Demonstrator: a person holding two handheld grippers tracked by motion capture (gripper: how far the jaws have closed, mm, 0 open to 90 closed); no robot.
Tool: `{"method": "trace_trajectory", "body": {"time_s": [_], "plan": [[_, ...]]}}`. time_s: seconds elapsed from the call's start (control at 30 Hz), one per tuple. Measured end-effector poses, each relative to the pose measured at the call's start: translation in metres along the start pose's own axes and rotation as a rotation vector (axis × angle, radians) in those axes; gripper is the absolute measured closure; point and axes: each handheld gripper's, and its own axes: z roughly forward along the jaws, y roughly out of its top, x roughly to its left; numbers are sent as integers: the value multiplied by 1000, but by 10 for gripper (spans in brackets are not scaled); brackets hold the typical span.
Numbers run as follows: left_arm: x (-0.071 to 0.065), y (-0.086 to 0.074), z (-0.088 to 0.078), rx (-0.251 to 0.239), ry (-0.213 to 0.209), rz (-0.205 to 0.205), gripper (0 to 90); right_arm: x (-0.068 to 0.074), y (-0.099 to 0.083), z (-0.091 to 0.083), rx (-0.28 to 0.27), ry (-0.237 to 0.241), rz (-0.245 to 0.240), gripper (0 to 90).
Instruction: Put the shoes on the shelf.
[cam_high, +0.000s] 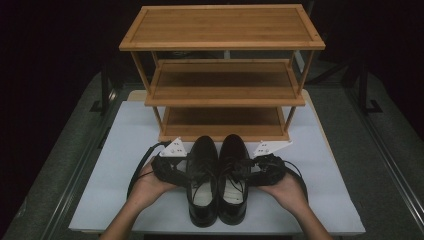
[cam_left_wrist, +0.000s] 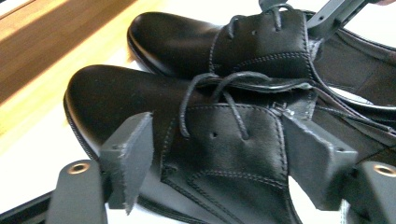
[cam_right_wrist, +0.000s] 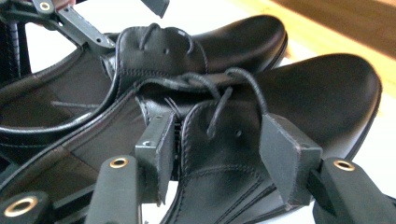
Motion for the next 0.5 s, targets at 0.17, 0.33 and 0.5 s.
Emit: {"method": "trace_trajectory", "body": {"time_s": [0.17,0.33,0.5], "plan": [[-4,-1,0,-3,-37,-6,437,2,-1,2,3,-3,-6,513],[-7,-2,1,18,-27,-10,543,2,-2,4,2,-12,-1,560],[-10,0,-1,41,-32,-14,660,5,-3,4,-2,-7,11,649]]}}
